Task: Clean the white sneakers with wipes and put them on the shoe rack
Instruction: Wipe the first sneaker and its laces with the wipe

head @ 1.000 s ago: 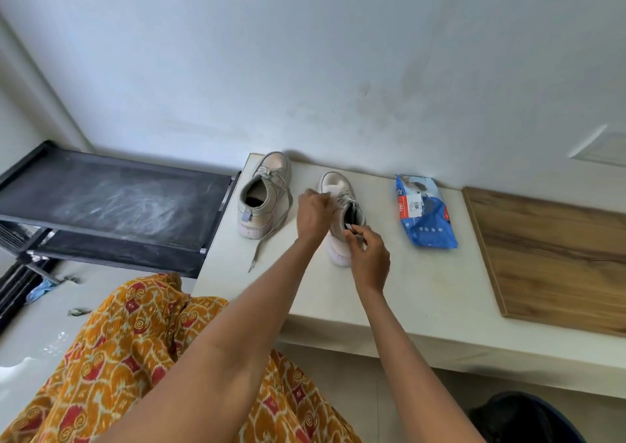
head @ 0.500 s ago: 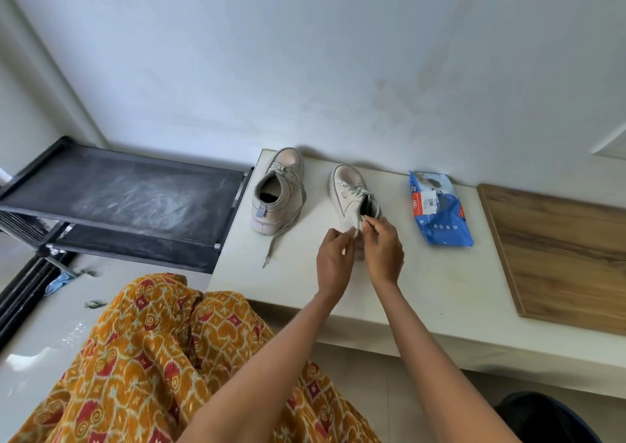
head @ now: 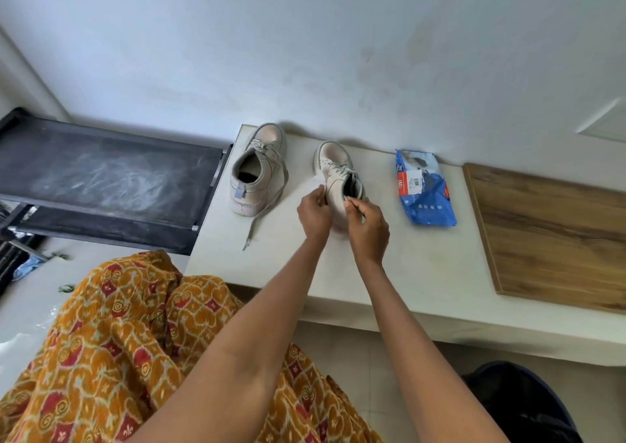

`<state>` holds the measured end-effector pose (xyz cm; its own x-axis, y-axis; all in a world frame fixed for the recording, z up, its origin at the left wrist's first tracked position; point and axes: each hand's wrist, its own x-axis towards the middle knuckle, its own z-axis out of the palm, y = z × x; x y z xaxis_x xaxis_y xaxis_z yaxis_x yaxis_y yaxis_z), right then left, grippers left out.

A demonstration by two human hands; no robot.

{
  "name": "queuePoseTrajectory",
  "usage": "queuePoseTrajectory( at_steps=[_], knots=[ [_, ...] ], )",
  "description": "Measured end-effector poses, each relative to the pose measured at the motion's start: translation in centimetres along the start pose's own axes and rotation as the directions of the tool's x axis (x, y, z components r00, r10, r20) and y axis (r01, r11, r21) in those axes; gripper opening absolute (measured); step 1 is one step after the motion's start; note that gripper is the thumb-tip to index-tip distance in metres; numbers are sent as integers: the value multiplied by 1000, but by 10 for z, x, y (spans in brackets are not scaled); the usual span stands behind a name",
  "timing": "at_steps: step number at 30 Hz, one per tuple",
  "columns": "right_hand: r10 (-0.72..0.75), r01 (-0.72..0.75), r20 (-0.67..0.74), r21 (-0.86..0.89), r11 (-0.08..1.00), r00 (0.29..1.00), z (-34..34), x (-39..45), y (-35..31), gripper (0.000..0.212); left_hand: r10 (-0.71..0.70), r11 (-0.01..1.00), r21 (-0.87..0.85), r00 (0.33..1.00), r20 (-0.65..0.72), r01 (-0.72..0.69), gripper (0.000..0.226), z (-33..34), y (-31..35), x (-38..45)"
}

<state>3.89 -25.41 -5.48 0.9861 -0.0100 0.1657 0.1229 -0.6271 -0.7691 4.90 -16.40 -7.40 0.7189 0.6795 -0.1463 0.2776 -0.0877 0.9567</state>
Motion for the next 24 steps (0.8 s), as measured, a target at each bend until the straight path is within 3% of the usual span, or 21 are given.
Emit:
queuePoseTrajectory(
  at_steps=[8, 13, 15, 19, 22, 24],
  knots=[
    [14, -12, -28, 41, 999, 1000, 5, -6, -1, 26, 93, 995, -30, 991, -97, -96, 30, 12, -23, -73],
    [-14, 15, -30, 48, 999, 999, 2, -8, -3, 25, 221, 975, -31, 975, 14, -221, 25, 16, -37, -99],
    [-33, 33, -12, 43, 999, 999, 1, -6, 0, 25, 219, 975, -36, 976, -10, -219, 30, 14, -39, -107],
    [-87, 87, 58, 3, 996, 995, -7, 3, 10, 26, -46, 984, -175, 992, -117, 25, 30, 8, -21, -100],
    [-75, 73, 76, 27, 997, 994, -10, 7, 13, 26, -250, 885, -417, 967, -55, 205, 41, -2, -18, -71],
    [-68, 65, 63, 55, 996, 996, -8, 6, 13, 26, -323, 821, -488, 946, 30, 296, 54, -8, -25, -53]
  ],
)
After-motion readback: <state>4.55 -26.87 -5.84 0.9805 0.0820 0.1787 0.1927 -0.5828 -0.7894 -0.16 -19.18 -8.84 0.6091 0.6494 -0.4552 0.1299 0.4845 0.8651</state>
